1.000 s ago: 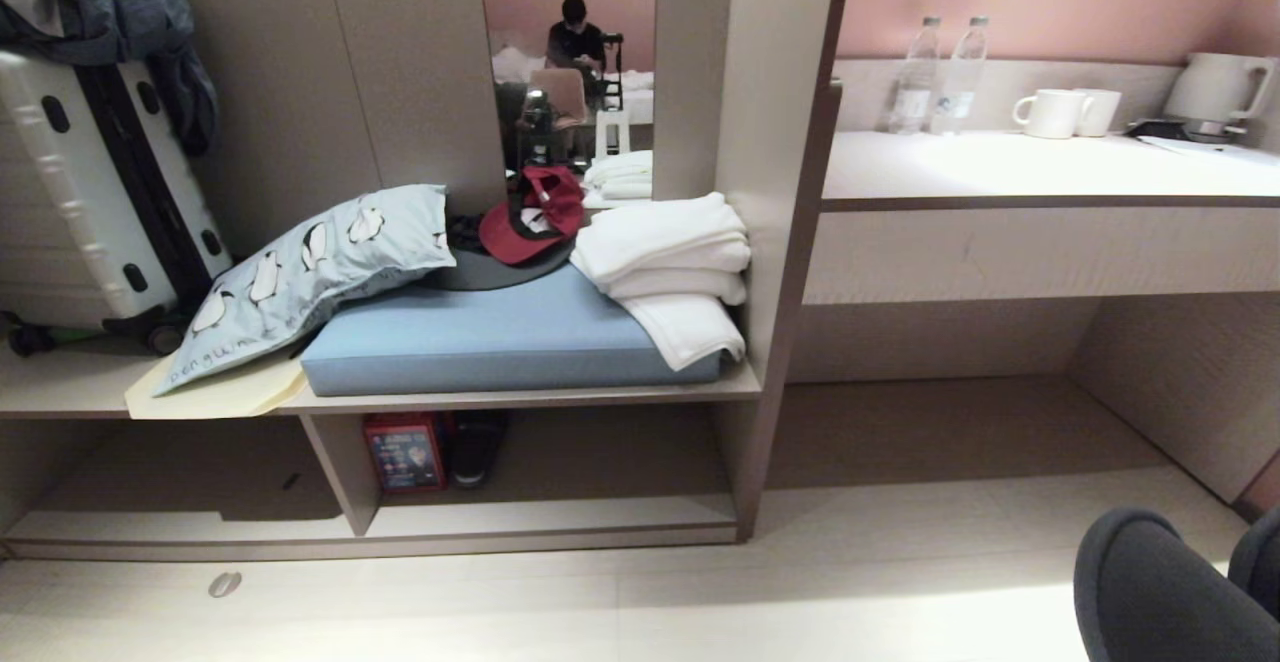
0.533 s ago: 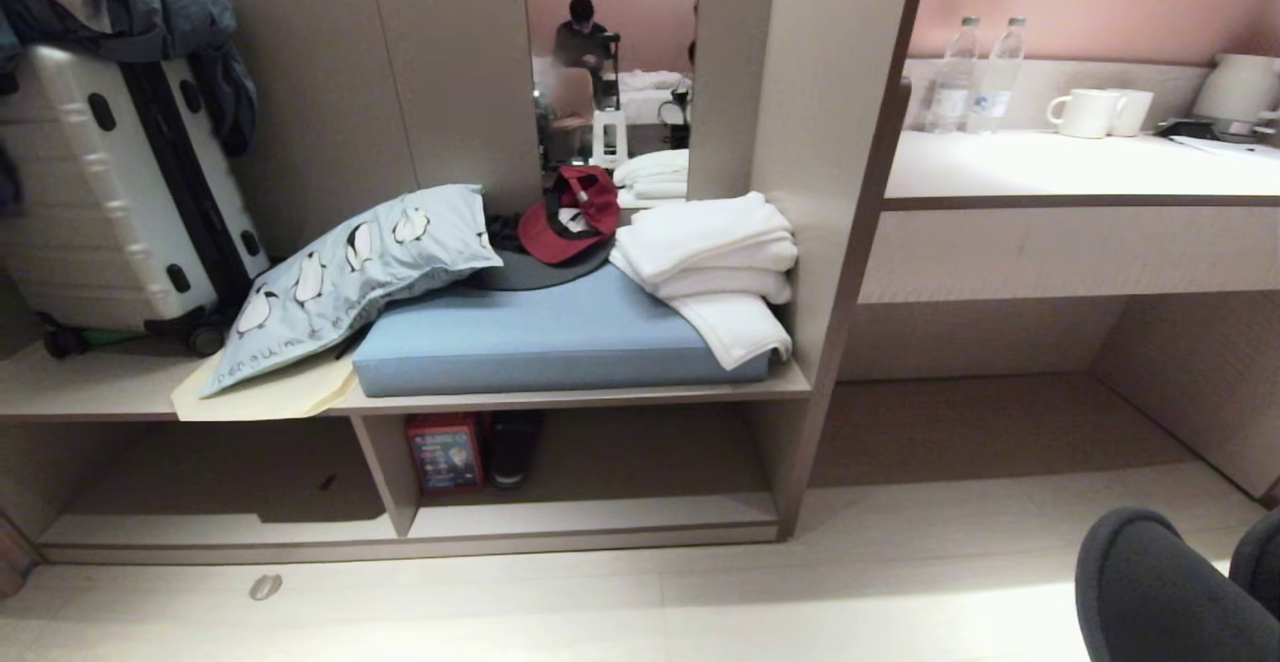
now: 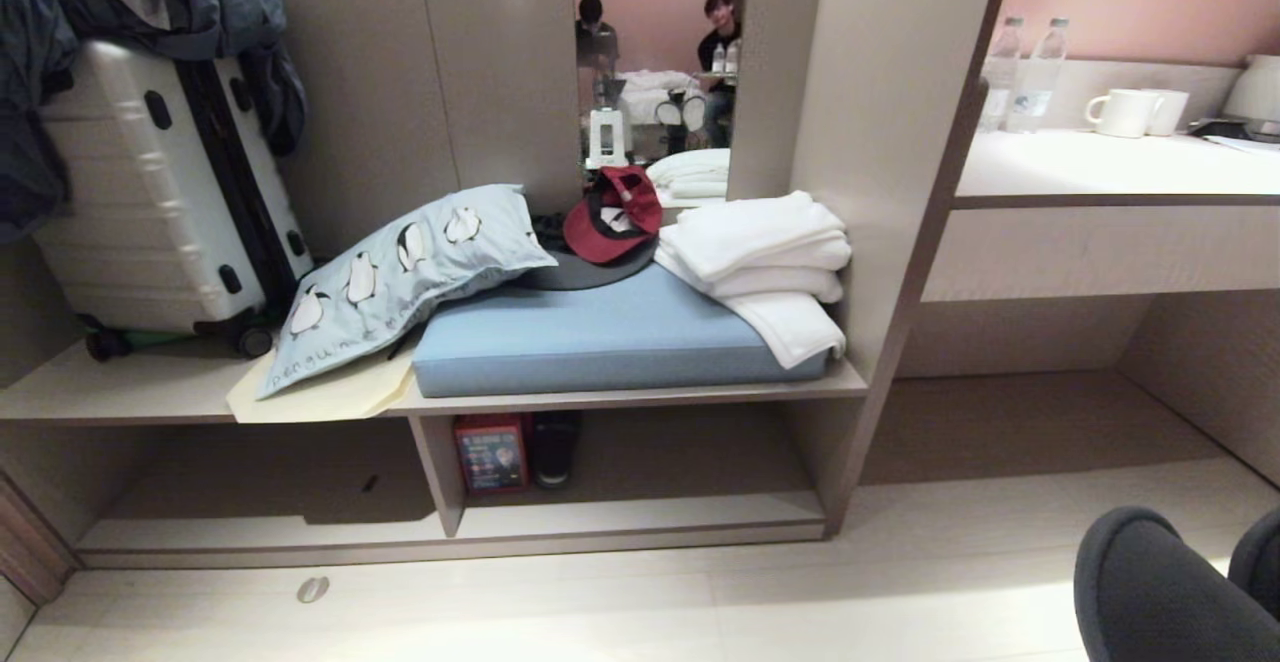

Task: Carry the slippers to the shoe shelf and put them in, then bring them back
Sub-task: Place the slippers into the shoe cabinet

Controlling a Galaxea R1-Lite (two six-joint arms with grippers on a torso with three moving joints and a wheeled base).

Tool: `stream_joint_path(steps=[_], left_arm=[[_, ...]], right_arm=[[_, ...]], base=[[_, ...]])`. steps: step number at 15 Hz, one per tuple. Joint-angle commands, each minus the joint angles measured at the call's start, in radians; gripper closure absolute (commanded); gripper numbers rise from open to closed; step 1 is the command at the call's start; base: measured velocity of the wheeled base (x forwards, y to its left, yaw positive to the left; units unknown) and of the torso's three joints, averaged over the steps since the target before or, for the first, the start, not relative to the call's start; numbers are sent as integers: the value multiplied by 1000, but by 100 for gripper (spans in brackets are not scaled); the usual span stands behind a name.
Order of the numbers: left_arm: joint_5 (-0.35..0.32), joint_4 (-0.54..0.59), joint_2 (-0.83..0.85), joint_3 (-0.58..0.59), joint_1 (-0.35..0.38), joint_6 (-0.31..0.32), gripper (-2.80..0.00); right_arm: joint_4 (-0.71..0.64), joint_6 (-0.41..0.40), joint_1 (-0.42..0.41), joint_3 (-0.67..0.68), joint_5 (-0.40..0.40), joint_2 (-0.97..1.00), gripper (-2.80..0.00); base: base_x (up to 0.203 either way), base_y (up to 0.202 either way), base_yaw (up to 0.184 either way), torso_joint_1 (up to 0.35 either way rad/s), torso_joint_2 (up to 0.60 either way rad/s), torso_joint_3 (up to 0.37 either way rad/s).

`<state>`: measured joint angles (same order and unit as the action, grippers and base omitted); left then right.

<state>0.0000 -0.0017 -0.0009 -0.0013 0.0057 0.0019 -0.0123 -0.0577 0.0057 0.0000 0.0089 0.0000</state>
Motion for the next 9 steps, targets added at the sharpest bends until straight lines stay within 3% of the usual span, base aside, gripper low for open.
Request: stream_joint_path(steps=[1,9], left_arm=[[2,-1,1,0,0,0,0],[2,0,1,0,0,0,0]], right_arm=[[0,-1,0,0,0,0,0],[0,-1,0,0,0,0,0]], base=[[0,194,-3,7,2,3],[0,196,-3,3,1,1]])
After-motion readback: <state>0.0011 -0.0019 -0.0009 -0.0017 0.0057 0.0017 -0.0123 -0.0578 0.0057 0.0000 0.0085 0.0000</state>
